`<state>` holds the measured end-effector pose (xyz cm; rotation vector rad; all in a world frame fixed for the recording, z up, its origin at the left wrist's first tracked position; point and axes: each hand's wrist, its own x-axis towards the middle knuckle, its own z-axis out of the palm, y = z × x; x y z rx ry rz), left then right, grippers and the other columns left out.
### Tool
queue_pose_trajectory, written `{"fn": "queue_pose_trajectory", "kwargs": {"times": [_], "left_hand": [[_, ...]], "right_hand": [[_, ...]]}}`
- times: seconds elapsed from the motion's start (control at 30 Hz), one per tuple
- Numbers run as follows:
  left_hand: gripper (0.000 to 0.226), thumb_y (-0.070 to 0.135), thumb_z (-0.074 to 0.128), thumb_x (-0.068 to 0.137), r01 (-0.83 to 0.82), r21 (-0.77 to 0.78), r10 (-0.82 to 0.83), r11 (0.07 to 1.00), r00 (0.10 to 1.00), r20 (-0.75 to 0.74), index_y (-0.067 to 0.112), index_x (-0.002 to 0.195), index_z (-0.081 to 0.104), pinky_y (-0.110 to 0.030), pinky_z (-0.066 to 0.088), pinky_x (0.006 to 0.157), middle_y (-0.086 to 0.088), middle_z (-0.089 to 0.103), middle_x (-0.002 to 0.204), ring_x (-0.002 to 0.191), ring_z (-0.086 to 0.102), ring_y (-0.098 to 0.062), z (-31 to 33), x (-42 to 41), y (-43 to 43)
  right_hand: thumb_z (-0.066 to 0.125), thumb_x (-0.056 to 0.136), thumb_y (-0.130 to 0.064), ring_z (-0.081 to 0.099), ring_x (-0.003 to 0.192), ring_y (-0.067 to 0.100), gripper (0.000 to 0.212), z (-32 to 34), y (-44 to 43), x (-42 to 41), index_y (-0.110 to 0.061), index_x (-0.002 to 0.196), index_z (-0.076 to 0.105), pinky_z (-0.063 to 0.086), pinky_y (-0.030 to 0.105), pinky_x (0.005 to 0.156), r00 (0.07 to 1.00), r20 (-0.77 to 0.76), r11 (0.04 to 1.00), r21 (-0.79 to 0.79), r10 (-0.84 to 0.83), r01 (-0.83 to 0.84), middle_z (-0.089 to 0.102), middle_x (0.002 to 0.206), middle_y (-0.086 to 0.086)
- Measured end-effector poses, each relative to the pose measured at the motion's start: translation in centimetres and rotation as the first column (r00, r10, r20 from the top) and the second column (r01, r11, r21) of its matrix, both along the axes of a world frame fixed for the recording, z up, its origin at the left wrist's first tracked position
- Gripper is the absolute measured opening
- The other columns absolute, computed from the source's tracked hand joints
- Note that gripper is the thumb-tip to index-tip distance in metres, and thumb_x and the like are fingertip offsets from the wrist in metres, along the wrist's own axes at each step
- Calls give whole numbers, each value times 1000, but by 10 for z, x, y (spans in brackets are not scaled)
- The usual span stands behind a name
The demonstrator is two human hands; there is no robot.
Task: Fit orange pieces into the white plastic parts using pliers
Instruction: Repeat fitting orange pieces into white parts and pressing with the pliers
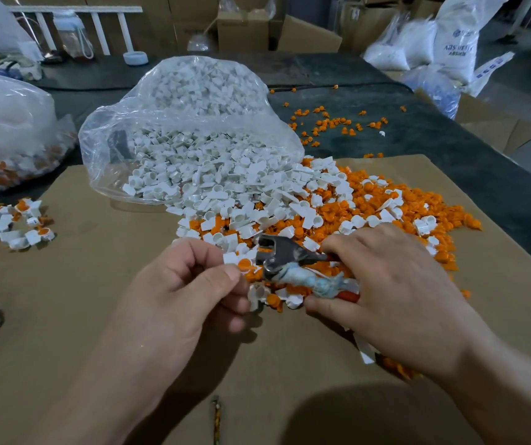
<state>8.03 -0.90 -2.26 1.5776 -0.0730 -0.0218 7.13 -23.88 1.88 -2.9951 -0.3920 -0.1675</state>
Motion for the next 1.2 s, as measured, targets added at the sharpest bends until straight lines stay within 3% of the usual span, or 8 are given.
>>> {"fn": "queue_pose_trajectory", "kwargs": {"times": [0.13, 0.23, 0.37, 0.53, 0.63, 0.8, 0.93, 1.2], "left_hand": [[12, 32, 73, 69, 10, 13, -8, 1000, 994, -108, 25, 67, 63, -44, 57, 71, -12, 77, 80, 75, 76, -28, -2, -4, -6], [29, 11, 70, 86, -3, -31, -1, 1000, 991, -130, 26, 62, 63, -38, 58, 66, -13, 77, 78, 78, 77, -29, 0, -5, -8], [27, 27, 92, 58, 62, -66, -65, 996, 996, -53, 21, 68, 68, -22, 55, 51, -14, 73, 72, 61, 73, -24, 10, -11, -17], [49, 39, 93, 49, 173, -86, -174, 981, 985, 3, 30, 94, 75, -25, 58, 63, -13, 72, 82, 70, 70, -24, 9, -11, -17], [45, 44, 87, 52, 185, 12, -185, 983, 983, 17, 30, 93, 76, -21, 57, 63, -6, 74, 78, 69, 71, -19, 8, -11, -15], [39, 54, 82, 57, 223, 151, -226, 963, 974, 6, 33, 87, 71, -26, 56, 55, -1, 69, 71, 62, 69, -18, 9, -15, -13], [54, 79, 71, 58, 169, 385, -234, 907, 964, 129, 44, 99, 66, -27, 58, 55, 11, 71, 78, 64, 70, -8, 17, -20, -10], [28, 54, 59, 76, -7, 606, -296, 796, 868, 399, 47, 103, 56, 4, 39, 65, 39, 60, 92, 79, 57, 19, 32, -27, -15]], "right_hand": [[33, 73, -75, 39, 107, 16, 70, -3, 4, 6, -32, 126, 48, 31, 36, 93, 999, 18, 998, -36, -45, 46, 52, 112, -9], [40, 81, -68, 43, 110, 18, 59, 0, 3, 4, -27, 121, 55, 33, 38, 96, 993, 114, 998, 52, -40, 35, 54, 113, -7], [52, 87, -52, 52, 87, 13, 32, 3, 18, -6, -25, 103, 61, 41, 35, 77, 967, 223, 964, 207, 122, -169, 59, 94, -10], [50, 95, -30, 58, 75, 18, 20, 5, 24, -11, -19, 93, 67, 48, 39, 66, 942, 208, 934, 188, 264, -303, 62, 83, -5], [41, 95, -33, 59, 76, 20, 31, 9, 24, -12, -17, 98, 67, 50, 41, 67, 941, 133, 936, 133, 310, -326, 63, 85, -2], [57, 95, -23, 54, 84, 17, 13, 12, 29, -11, -19, 105, 64, 45, 31, 71, 936, 12, 931, 95, 352, -352, 61, 94, -2], [36, 100, -36, 45, 82, 8, 22, 10, 27, -13, -26, 96, 55, 43, 28, 70, 931, 9, 908, 220, 364, -357, 50, 89, -11], [33, 95, -43, 46, 72, 4, 25, 9, 24, -17, -31, 85, 52, 41, 23, 57, 937, 66, 868, 358, 344, -344, 46, 76, -17]]}}
